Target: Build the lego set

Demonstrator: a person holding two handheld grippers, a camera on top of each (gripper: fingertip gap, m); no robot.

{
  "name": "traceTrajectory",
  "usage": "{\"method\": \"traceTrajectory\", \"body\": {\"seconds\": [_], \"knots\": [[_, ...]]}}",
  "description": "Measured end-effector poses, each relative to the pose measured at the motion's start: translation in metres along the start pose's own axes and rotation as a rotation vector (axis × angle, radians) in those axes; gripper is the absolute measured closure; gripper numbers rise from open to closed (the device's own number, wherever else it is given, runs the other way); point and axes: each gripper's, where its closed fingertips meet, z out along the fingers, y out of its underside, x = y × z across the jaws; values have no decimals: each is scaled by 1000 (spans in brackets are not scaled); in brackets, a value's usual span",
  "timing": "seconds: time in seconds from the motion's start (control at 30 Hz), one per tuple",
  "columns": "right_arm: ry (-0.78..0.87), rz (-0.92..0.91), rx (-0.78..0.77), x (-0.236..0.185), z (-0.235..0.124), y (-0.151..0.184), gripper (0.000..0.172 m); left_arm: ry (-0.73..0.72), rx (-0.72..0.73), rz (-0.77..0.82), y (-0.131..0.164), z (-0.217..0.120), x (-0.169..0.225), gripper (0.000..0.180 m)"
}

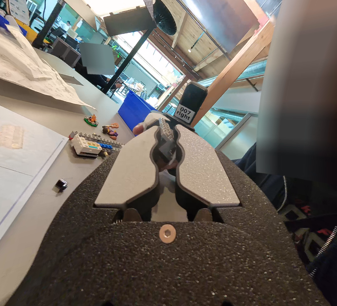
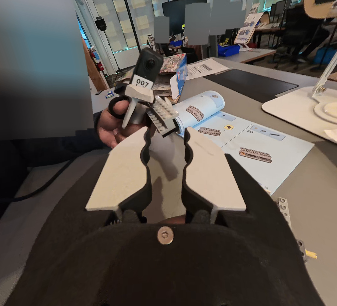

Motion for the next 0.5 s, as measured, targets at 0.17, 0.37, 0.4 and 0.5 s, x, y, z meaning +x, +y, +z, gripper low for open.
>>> {"method": "traceTrajectory", "body": {"seconds": [0.17,0.37,0.4,0.5], "knots": [[-19,3,20,-2,-2,-2,153,25,-9,-81,4,2,-1,168],[-110,190,34,-4,-2,-3,156,31,-53,-23,9,5,2,159],[-122,230,34,-4,-2,-3,156,19,-91,15,14,7,3,153],[-163,343,53,-1,-3,-4,156,-43,-202,152,30,12,1,144]]}}
